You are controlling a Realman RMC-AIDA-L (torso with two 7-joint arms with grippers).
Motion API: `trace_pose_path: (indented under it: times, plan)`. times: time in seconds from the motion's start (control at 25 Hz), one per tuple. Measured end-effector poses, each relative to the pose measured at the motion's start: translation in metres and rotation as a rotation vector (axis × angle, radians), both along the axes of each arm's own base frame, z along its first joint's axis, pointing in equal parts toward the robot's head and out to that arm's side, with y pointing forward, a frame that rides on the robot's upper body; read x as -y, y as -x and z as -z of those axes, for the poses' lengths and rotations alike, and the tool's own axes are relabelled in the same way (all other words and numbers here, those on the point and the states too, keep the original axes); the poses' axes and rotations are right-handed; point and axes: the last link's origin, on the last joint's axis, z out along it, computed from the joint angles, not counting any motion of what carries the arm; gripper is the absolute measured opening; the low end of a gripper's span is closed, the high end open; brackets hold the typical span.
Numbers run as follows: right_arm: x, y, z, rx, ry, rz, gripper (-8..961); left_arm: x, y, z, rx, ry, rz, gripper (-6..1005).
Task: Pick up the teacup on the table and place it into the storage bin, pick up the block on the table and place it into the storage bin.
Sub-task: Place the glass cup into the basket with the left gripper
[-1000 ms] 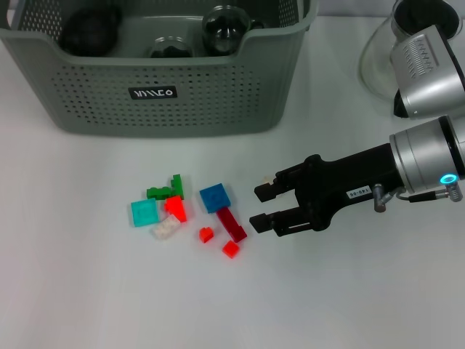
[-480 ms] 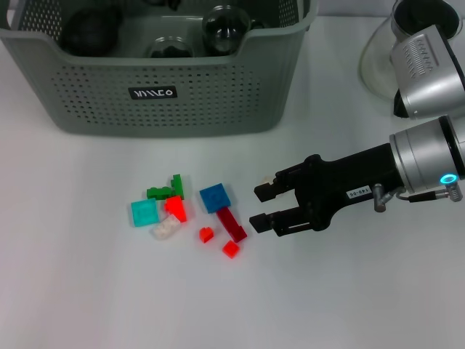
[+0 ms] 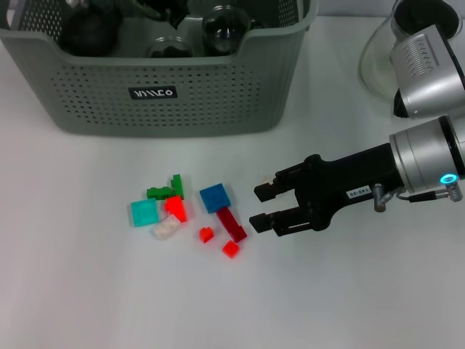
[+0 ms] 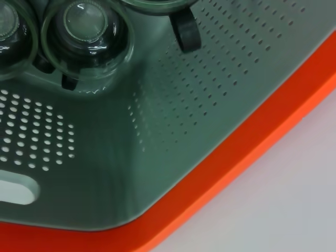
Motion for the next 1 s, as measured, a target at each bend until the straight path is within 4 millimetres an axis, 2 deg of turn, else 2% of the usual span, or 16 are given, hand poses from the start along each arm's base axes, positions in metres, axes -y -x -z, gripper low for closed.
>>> trace_pose_path:
  times: [0.32,0.52,0.8,0.96,1.0]
  plan:
    - [0.0,0.0,0.0,0.0,0.0,0.0,583,0.001,-0.001,0.001,-0.006,0.001,0.004,67]
    - [0.0,0.0,0.0,0.0,0.001,0.001,584,0.001,0.001,0.001,-0.015,0.0,0.0,181]
    - [0.0,0.0,0.0,0.0,0.001,0.001,584,0.003,0.001,-0.009,-0.012,-0.008,-0.024,448]
    - [0.0,0.0,0.0,0.0,0.001,0.001,584,0.008,0.0,-0.043,0.015,-0.063,-0.035,634]
    - [0.0,0.0,0.0,0.001,0.001,0.001,584,0.011,-0.001,-0.052,0.027,-0.079,-0.033,646]
